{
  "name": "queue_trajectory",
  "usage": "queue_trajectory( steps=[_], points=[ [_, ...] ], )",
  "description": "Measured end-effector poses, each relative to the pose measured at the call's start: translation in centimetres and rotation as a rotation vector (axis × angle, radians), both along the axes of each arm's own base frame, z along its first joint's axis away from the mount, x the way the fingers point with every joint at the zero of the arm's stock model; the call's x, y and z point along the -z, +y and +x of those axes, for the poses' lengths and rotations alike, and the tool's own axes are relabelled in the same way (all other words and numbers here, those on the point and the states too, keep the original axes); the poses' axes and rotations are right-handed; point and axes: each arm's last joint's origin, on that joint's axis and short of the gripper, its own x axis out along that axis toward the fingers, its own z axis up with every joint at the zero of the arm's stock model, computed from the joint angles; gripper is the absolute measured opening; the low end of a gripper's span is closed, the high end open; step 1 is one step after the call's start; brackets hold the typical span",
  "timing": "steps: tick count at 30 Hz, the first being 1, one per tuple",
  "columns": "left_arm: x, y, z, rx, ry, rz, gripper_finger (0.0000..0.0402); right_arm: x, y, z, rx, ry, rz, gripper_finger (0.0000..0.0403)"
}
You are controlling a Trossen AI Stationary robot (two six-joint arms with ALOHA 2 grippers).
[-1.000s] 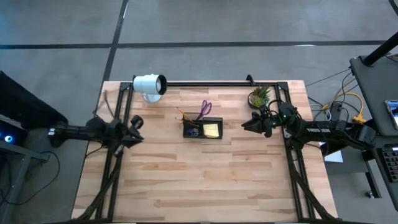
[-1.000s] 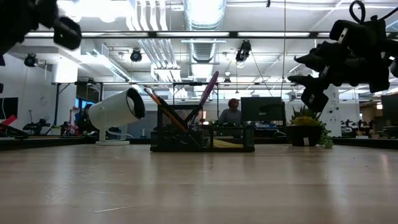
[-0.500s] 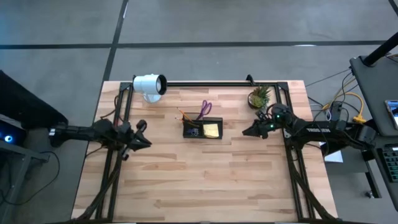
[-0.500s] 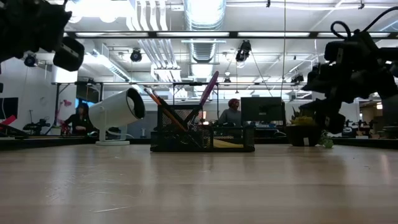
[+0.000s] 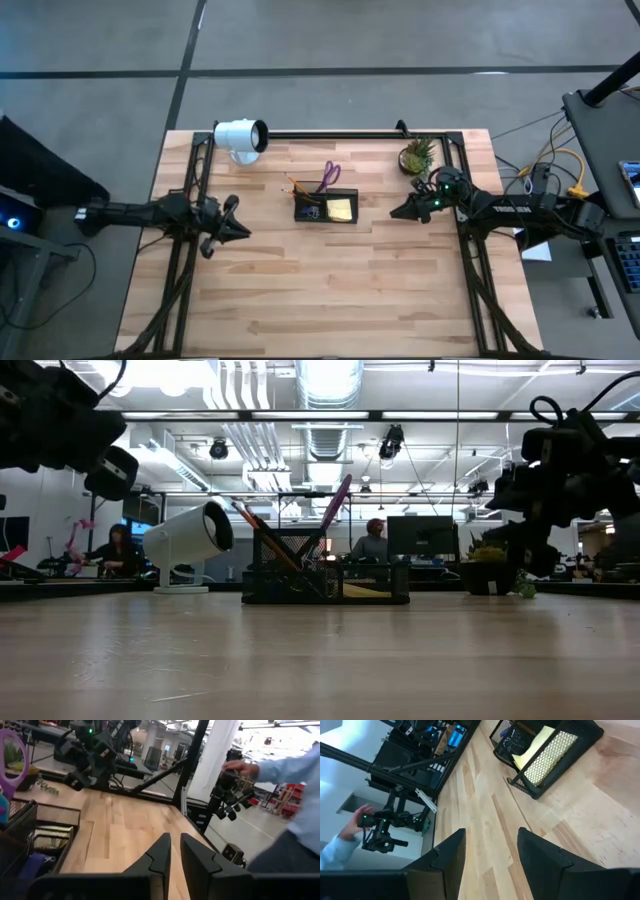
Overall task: Pick and place office supplies into organizer
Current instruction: Return to Home Position
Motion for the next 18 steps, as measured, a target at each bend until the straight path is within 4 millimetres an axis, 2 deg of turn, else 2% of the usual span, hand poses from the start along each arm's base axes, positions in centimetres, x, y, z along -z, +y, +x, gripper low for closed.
queue_trajectory(
  steps=[9, 14, 18],
  points=[
    [0.3, 0.0, 0.2, 0.0, 0.034, 0.002, 0.0027, -0.5, 0.2, -0.3, 0.002, -0.024, -0.018, 0.0166],
    [0.3, 0.0, 0.2, 0.0, 0.039, 0.002, 0.0027, -2.2, 0.8, -0.6, -0.018, -0.144, -0.095, 0.0166],
    [0.4, 0.0, 0.2, 0.0, 0.044, 0.003, 0.0027, -4.4, 2.0, -1.1, -0.085, -0.317, -0.194, 0.0166]
  ],
)
